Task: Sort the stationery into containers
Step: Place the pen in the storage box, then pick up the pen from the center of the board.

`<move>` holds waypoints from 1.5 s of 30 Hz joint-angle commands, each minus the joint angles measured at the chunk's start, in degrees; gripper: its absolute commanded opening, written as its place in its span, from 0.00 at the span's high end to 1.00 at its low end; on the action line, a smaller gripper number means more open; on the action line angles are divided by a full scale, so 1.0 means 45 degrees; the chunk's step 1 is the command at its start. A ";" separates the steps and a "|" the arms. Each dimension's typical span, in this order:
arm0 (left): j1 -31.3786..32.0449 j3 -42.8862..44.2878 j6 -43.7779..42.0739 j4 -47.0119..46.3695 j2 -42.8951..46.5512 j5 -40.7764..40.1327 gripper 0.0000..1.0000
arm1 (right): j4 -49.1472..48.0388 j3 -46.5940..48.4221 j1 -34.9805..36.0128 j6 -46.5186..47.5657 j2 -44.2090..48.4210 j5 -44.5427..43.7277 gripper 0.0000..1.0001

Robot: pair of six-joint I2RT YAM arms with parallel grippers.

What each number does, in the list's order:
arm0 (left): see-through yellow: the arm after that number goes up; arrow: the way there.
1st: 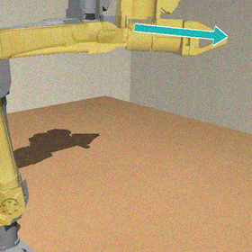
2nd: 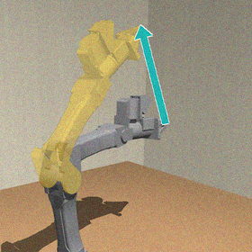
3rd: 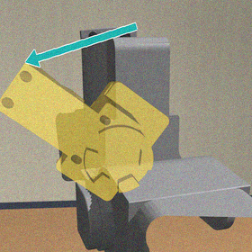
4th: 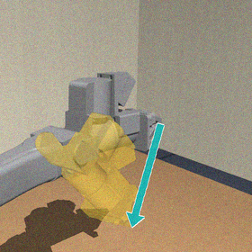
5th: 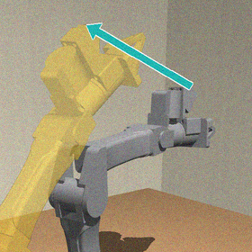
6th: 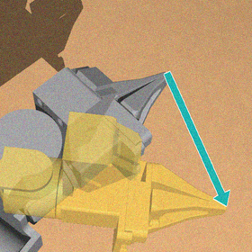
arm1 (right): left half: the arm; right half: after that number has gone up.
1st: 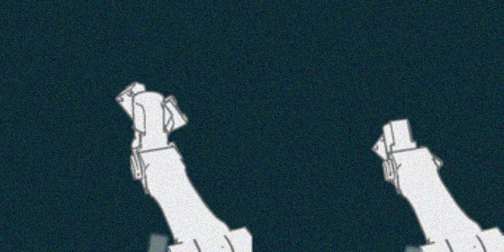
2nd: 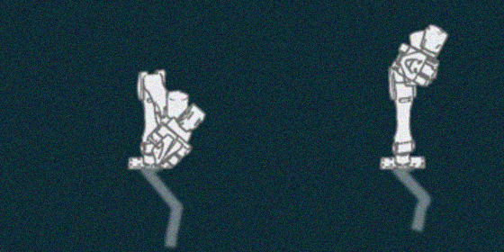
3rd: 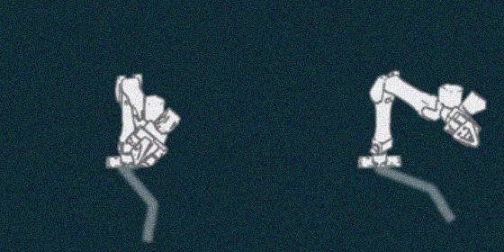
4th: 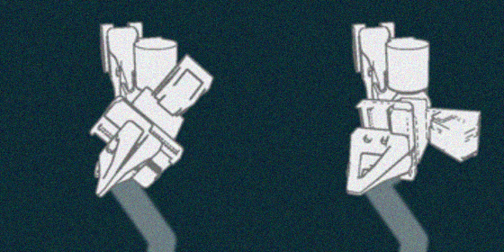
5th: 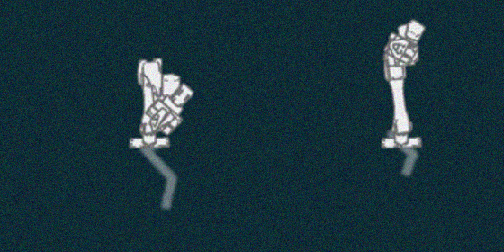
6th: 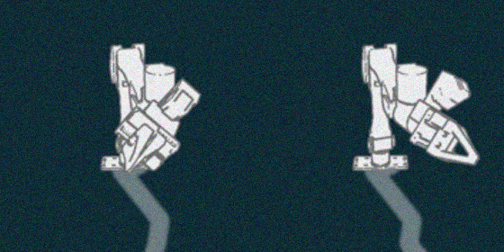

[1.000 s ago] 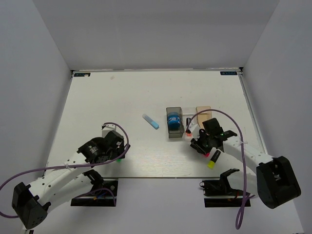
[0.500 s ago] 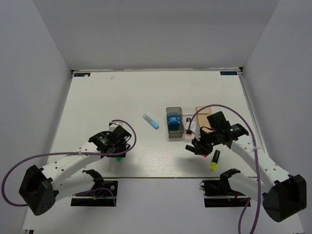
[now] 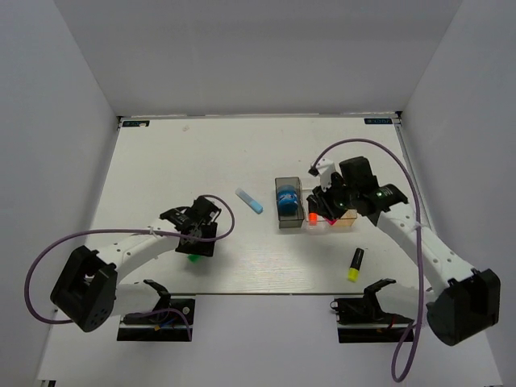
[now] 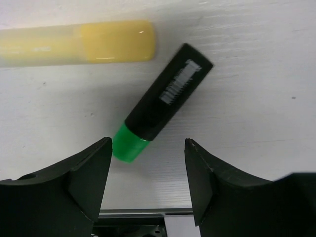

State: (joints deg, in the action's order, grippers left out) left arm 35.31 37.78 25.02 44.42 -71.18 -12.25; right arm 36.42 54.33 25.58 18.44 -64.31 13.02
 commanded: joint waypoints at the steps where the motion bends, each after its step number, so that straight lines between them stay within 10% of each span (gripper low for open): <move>1: -0.0073 0.0004 -0.0324 -0.0848 0.0465 0.0906 0.29 | -0.1277 0.0543 0.0018 -0.1731 -0.0803 -0.1993 1.00; 13: -0.0054 -0.0407 -0.0734 -0.1063 0.0603 0.1238 0.22 | -0.1552 0.2867 -0.0021 -0.3628 -0.4632 -0.3537 0.99; 21: -0.0054 -0.0661 -0.1047 -0.1103 0.0290 0.0809 0.21 | -0.1415 0.3338 -0.0041 -0.3589 -0.5435 -0.3166 0.18; 31: -0.0541 -0.0056 -0.1418 -0.1669 -0.0782 0.0809 0.24 | -0.1649 0.1876 -0.0080 -0.3667 -0.2800 -0.1507 0.18; 45: -0.0055 0.0099 -0.0561 -0.1614 -0.1313 0.0573 0.99 | -0.1571 -0.0430 -0.0334 -0.2733 0.0597 -0.2050 0.13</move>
State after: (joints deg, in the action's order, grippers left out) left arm 33.67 38.52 20.40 35.97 -78.00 -8.60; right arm 29.93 53.98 24.49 3.84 -64.62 5.91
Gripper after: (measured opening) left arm 0.419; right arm 0.880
